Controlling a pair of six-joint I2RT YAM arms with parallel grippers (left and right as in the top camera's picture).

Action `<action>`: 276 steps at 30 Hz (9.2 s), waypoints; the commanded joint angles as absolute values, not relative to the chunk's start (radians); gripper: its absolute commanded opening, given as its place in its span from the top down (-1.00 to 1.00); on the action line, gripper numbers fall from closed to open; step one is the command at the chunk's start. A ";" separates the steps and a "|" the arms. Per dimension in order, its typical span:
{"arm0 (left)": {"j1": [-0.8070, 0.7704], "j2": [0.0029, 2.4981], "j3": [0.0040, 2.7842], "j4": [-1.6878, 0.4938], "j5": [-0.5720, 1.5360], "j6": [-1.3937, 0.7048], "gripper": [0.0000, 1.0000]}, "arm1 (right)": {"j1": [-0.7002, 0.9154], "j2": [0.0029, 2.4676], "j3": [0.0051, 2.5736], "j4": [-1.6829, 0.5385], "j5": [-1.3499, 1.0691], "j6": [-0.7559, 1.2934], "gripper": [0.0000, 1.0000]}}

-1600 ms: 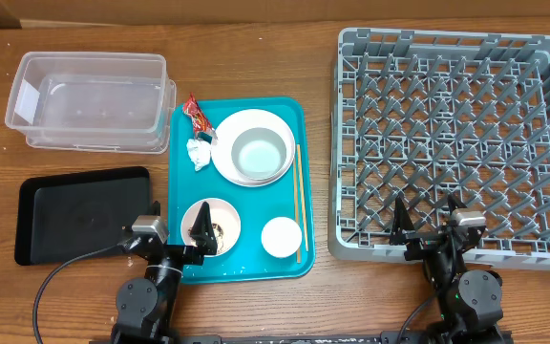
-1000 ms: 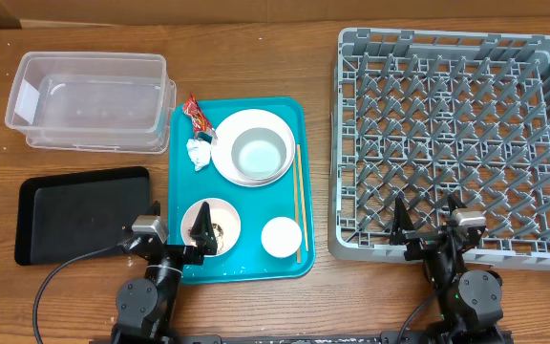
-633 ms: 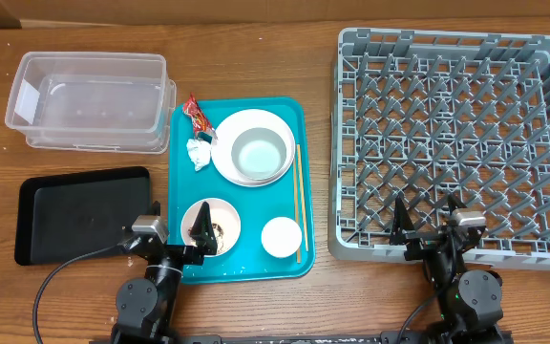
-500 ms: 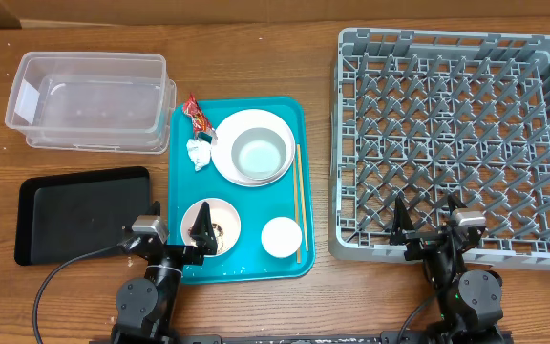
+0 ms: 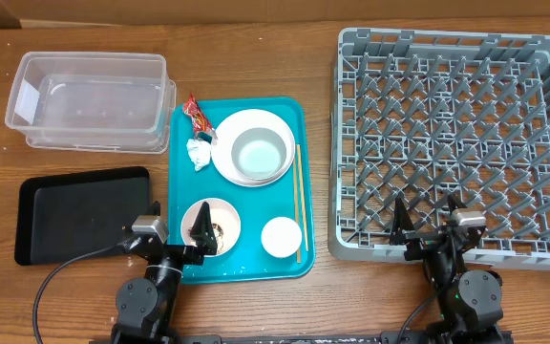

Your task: Sort waste into correct bins and load items into the dishwasher

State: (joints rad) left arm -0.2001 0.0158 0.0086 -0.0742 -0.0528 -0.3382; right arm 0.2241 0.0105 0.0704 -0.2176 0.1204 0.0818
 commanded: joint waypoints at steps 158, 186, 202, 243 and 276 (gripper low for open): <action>-0.183 1.464 1.448 -0.942 1.292 -0.206 -1.00 | 0.324 1.006 1.081 -0.419 -0.783 0.331 -0.19; -0.182 1.464 1.448 -0.942 1.042 -0.206 -1.00 | 0.238 1.190 1.091 -1.101 0.019 0.397 -0.17; -0.182 1.463 1.451 -0.988 0.908 -0.209 -0.71 | 0.252 1.298 1.226 -1.151 0.017 0.396 -0.89; -0.233 1.258 1.762 -1.420 -0.090 -0.466 -0.59 | 0.546 1.881 1.350 -0.640 -0.186 0.337 -0.36; -0.233 1.066 1.761 -1.470 -0.104 -0.472 -1.00 | 0.525 1.812 1.462 -0.691 -0.107 0.443 0.92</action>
State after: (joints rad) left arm -0.2298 1.0679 1.7477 -1.4712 -0.0879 -0.4656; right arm 0.5472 1.9484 1.4128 -0.6754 -0.1833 0.4446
